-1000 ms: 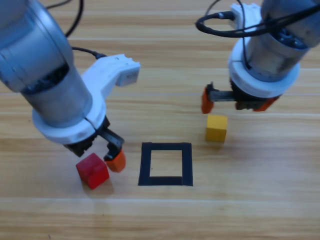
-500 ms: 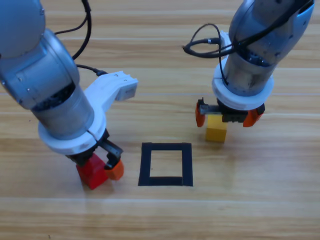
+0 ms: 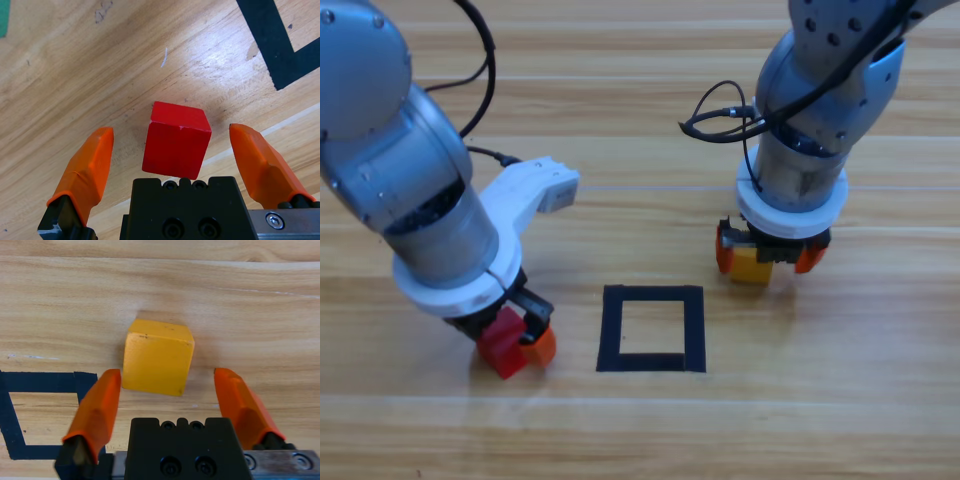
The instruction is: Stack the blocks in the rectangular block: red at the bottom, yellow in the middle, green on top
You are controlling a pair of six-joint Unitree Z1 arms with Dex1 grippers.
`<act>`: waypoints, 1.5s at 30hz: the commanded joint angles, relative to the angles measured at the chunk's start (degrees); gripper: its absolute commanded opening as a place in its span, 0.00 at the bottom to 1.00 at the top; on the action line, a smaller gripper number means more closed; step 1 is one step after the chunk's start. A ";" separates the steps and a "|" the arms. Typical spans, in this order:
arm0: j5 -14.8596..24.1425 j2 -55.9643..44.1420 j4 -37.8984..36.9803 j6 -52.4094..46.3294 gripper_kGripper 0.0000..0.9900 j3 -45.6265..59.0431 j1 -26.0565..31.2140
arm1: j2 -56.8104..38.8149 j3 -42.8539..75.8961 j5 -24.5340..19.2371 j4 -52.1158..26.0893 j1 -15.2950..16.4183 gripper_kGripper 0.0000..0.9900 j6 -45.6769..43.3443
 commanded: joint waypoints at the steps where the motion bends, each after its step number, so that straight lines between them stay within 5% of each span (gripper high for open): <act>1: -0.61 2.52 -1.49 0.78 1.00 2.04 1.09 | 5.22 -0.35 1.63 -0.34 -2.33 0.74 0.44; 9: -0.61 3.75 -2.28 1.04 0.95 2.22 1.09 | 3.55 -0.17 1.89 -0.51 -2.42 0.23 -2.11; 18: -0.61 5.68 -3.51 1.13 0.69 3.19 1.09 | -15.17 9.41 1.10 -0.42 -1.89 0.23 -5.80; 25: -0.09 4.63 -3.42 1.04 0.15 3.10 1.27 | -31.87 16.09 0.92 1.16 -0.04 0.23 -6.06; 36: -2.90 -1.00 0.97 -5.28 0.11 -5.43 0.48 | -28.89 18.72 1.63 1.33 -0.04 0.23 -6.41; 38: -3.16 -0.82 3.35 -7.66 0.03 -9.47 -0.93 | -28.01 18.55 1.63 1.33 0.04 0.24 -6.59; 45: -1.14 2.25 9.67 -17.59 0.01 -19.66 -4.97 | -25.37 17.76 1.63 1.33 -0.04 0.24 -6.68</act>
